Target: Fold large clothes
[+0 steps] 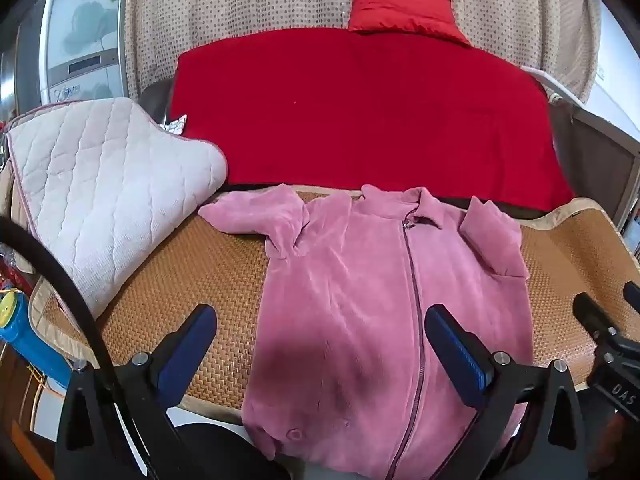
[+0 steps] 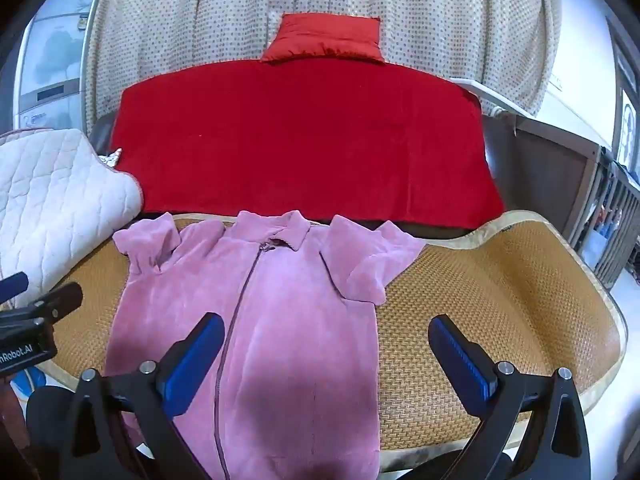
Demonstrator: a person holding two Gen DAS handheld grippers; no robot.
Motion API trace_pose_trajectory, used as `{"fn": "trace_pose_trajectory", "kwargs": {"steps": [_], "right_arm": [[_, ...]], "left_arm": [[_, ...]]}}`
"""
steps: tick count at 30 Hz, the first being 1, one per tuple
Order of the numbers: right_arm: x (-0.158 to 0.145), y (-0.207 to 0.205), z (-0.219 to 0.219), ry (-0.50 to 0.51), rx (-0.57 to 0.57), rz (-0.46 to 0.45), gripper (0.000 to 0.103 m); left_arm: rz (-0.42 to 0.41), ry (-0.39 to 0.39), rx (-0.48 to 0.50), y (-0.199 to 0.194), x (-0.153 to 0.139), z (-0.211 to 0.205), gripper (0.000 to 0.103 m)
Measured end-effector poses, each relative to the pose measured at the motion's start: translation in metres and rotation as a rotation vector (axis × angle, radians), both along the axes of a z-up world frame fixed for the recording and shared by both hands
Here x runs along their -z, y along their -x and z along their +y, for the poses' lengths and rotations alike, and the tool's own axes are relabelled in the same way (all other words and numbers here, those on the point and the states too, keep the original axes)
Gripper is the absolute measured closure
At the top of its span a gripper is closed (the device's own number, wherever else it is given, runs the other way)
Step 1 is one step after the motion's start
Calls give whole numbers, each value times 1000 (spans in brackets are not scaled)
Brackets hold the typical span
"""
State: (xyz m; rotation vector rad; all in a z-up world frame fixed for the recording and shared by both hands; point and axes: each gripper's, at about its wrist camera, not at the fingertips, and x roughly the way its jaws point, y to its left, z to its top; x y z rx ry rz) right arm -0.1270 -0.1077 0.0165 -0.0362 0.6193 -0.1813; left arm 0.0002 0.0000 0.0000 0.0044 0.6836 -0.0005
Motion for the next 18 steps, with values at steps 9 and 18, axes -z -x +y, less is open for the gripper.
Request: {"fn": "trace_pose_trajectory", "kwargs": {"steps": [9, 18], "right_arm": [[8, -8, -10, 25, 45, -8, 0], [8, -12, -9, 41, 49, -11, 0]], "left_arm": [[20, 6, 1, -3, 12, 0, 0], [6, 6, -8, -10, 12, 4, 0]]}}
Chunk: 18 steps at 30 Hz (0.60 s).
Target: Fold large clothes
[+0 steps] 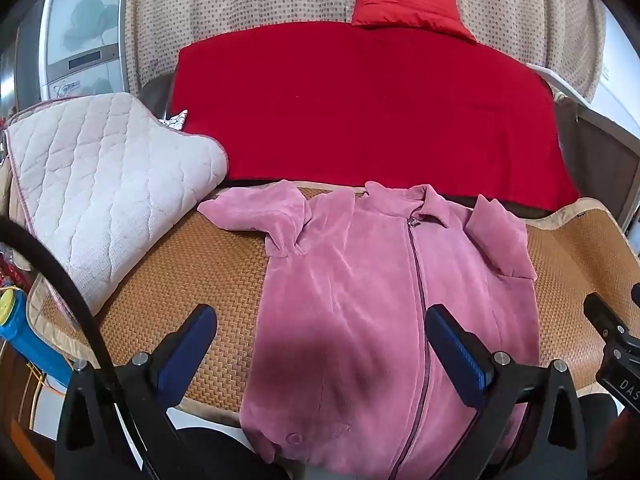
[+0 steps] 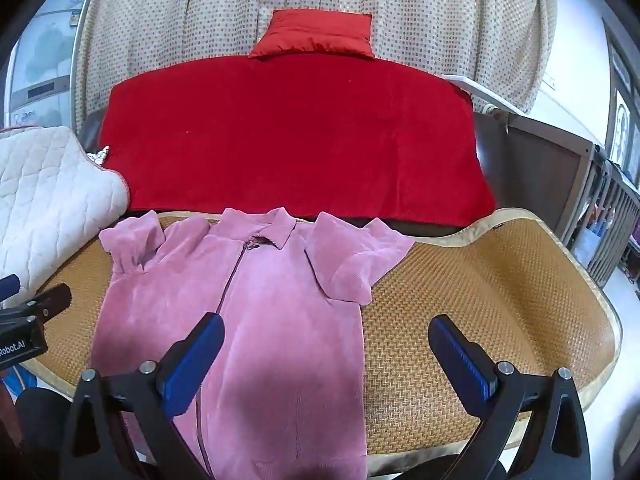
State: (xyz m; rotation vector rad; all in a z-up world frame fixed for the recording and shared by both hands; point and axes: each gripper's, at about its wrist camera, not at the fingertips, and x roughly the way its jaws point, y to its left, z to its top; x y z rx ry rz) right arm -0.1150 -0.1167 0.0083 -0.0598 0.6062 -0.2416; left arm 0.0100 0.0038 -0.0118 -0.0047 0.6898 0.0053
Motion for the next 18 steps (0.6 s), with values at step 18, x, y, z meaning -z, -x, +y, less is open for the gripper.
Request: {"fn": "trace_pose_trajectory", "kwargs": {"steps": [18], "right_arm": [[12, -20, -2, 21, 8, 37, 0]], "left_arm": [[13, -15, 16, -19, 12, -4, 0]]}}
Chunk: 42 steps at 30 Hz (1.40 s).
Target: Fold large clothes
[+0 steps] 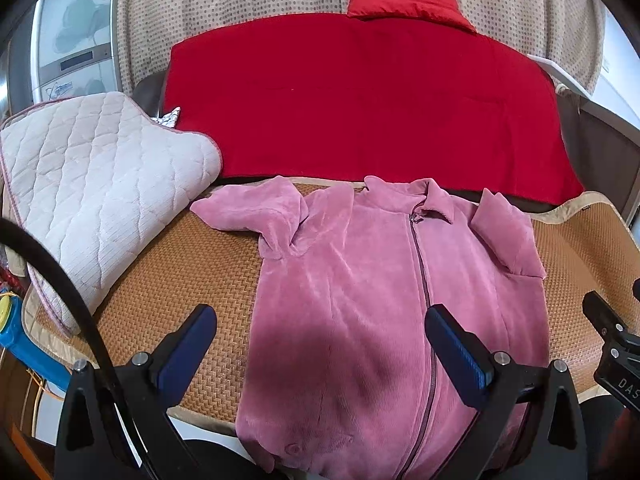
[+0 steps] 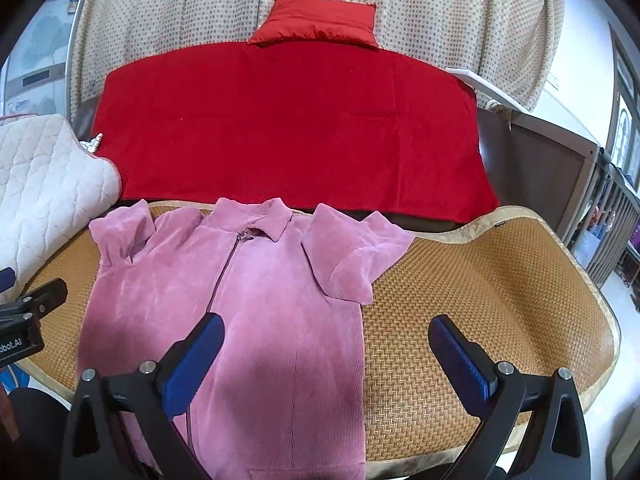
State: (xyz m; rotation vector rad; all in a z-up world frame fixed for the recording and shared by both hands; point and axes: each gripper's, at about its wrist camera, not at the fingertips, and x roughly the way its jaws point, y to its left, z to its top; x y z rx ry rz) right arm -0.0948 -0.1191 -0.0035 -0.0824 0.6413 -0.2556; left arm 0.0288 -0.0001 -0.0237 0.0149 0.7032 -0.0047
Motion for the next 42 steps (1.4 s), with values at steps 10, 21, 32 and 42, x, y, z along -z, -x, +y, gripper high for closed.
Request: {"fn": "trace_pose_trajectory", "kwargs": {"steps": [10, 21, 32, 42], "right_arm": [[3, -9, -1, 6, 1, 15, 0], [1, -6, 0, 9, 5, 15, 0], [-8, 7, 5, 14, 10, 6, 0], [-8, 9, 10, 14, 4, 17, 0]], "left_arm": [[-1, -16, 17, -7, -2, -9, 0], [-29, -31, 23, 2, -10, -14, 0], [-55, -43, 35, 19, -18, -19, 0], [-51, -44, 37, 25, -18, -22, 0]]}}
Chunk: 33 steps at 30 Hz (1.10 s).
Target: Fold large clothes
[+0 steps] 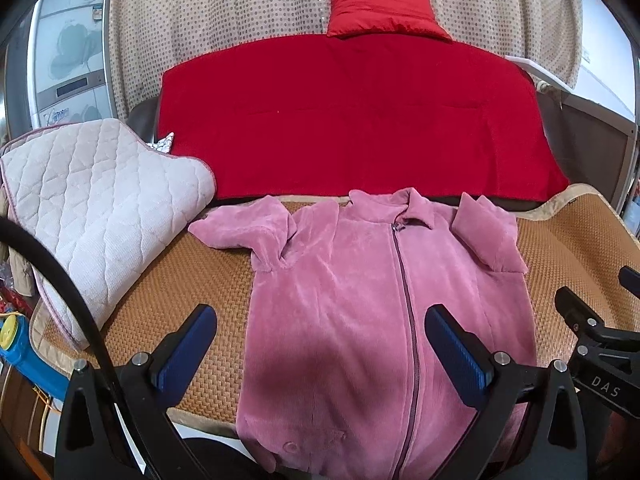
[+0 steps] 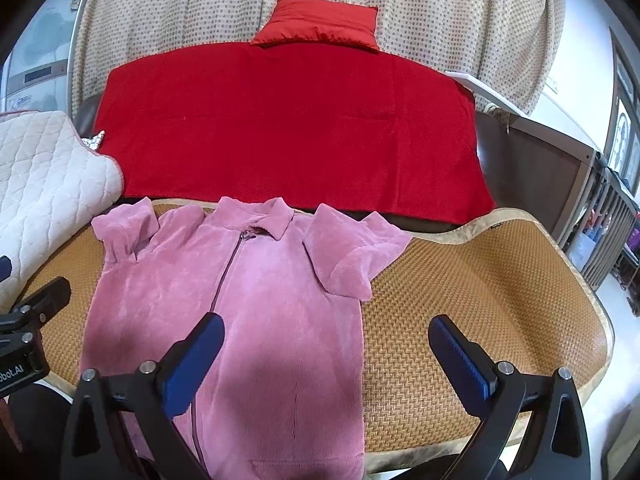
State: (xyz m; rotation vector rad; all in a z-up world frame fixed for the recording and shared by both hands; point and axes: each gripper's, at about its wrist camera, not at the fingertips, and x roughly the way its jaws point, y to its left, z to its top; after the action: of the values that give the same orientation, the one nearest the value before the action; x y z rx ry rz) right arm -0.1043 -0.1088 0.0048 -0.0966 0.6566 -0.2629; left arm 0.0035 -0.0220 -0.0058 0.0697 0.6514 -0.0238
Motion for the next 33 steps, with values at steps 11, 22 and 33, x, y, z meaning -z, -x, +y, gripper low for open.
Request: {"fn": "trace_pose_trajectory", "kwargs": {"steps": [11, 22, 33], "right_arm": [[21, 2, 8, -17, -39, 151, 0], [30, 1, 13, -32, -56, 187, 0], [32, -9, 7, -31, -47, 183, 0]], "left_arm": [[133, -6, 19, 8, 25, -1, 0], [133, -11, 2, 11, 25, 3, 0], [136, -10, -6, -5, 28, 4, 0]]}}
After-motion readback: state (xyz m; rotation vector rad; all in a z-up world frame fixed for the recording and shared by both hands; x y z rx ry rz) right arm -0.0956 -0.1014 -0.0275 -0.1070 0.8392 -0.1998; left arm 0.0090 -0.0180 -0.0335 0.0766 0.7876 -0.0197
